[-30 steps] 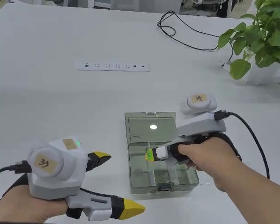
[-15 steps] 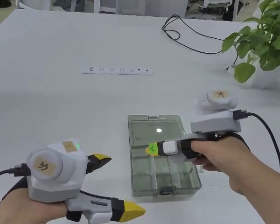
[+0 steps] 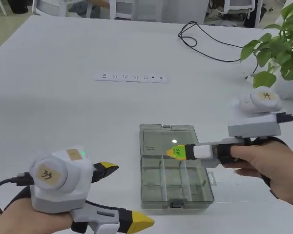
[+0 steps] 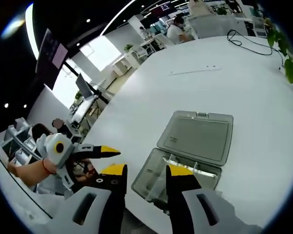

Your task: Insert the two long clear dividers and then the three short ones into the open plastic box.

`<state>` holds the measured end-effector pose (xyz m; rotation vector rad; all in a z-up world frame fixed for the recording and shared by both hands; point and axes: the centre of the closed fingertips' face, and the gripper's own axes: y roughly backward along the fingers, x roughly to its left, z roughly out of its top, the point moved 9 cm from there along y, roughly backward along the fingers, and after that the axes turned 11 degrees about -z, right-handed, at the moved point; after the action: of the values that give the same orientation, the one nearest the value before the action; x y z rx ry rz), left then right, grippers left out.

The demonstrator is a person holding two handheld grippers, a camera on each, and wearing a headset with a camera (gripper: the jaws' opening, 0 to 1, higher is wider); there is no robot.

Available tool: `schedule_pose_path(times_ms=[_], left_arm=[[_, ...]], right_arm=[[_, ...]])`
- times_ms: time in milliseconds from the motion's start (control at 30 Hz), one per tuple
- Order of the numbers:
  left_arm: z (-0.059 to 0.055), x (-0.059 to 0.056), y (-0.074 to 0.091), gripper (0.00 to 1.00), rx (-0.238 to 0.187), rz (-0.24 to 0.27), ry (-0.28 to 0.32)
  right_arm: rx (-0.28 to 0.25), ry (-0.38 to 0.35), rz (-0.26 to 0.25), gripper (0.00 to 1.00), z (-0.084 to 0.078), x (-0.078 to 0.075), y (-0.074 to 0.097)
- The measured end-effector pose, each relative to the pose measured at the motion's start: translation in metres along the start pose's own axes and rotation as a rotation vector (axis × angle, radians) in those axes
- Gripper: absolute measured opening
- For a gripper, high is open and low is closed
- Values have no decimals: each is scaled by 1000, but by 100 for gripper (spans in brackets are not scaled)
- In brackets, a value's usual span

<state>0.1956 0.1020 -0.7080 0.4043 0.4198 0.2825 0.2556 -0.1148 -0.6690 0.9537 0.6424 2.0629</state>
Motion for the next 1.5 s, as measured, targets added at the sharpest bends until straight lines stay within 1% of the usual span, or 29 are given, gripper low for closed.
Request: schedule_pose_path(times_ms=[67, 100, 200, 233, 267, 300, 333, 367, 500, 567, 633, 667, 700, 767, 800, 833, 867, 900, 933, 967, 1100, 1167, 1200, 1233, 1267, 1333, 1367, 1467, 1500], left_arm=[[0, 0, 1, 90, 0, 5, -1], [1, -1, 1, 90, -2, 7, -3], [3, -2, 2, 91, -8, 14, -5], [3, -1, 2, 91, -9, 16, -5], [4, -2, 2, 91, -10, 18, -6], [4, -2, 2, 91, -10, 19, -7], [5, -2, 2, 91, -11, 20, -6], [5, -2, 2, 91, -10, 22, -6], [5, -3, 2, 90, -11, 28, -6], [6, -3, 1, 91, -12, 29, -6], [7, -4, 1, 91, -12, 30, -8], [7, -4, 1, 90, -13, 31, -7], [7, -4, 1, 91, -14, 32, -7], [7, -4, 2, 91, -15, 34, -6], [7, -4, 2, 91, -13, 36, -7], [7, -3, 2, 91, -13, 37, -7], [7, -3, 3, 91, -12, 37, -6], [7, -3, 3, 90, -11, 38, -6], [7, -3, 3, 90, -11, 38, -7], [8, -3, 3, 90, -12, 38, -7], [8, -3, 3, 90, -12, 42, -4], [7, -3, 3, 90, -11, 42, -3], [7, -3, 3, 90, -11, 42, -4], [7, -3, 3, 91, -12, 40, -3], [7, -3, 3, 91, -12, 39, -3], [6, -3, 2, 91, -11, 39, -2], [5, -3, 2, 90, -11, 39, 0], [5, -3, 2, 91, -14, 39, 3], [5, -3, 2, 91, -15, 38, 4]], right_arm=[[4, 20, 2, 36, 0, -1, 5], [-5, 45, 2, 37, 1, -2, 9], [-5, 91, 1, 38, 1, -7, 17], [-2, 112, 1, 40, 0, -9, 20], [-9, 158, 2, 41, 1, -12, 23], [-4, 167, -3, 41, 0, -14, 25], [-4, 208, -1, 41, 1, -17, 28], [-3, 226, -3, 42, 0, -19, 31], [36, 324, 4, 47, -2, -30, 39], [37, 368, 10, 49, -3, -33, 42], [60, 436, 17, 49, -4, -39, 44], [73, 471, 11, 49, -5, -43, 46], [80, 495, 11, 50, -6, -45, 47], [116, 534, 13, 51, -8, -51, 48], [118, 583, 22, 51, -9, -54, 47], [125, 610, 25, 51, -11, -55, 47], [144, 633, 27, 51, -13, -57, 47], [157, 683, 31, 51, -15, -59, 46], [168, 711, 29, 52, -17, -61, 45], [192, 758, 29, 52, -20, -64, 44], [271, 864, 35, 52, -31, -72, 39], [300, 939, 50, 51, -37, -78, 33], [313, 963, 54, 51, -41, -84, 28], [327, 982, 54, 51, -44, -87, 26], [347, 1009, 56, 51, -46, -88, 24], [358, 1043, 64, 51, -49, -89, 20], [367, 1049, 59, 51, -49, -91, 17], [397, 1099, 77, 49, -52, -97, 10], [418, 1128, 75, 48, -54, -99, 7]])
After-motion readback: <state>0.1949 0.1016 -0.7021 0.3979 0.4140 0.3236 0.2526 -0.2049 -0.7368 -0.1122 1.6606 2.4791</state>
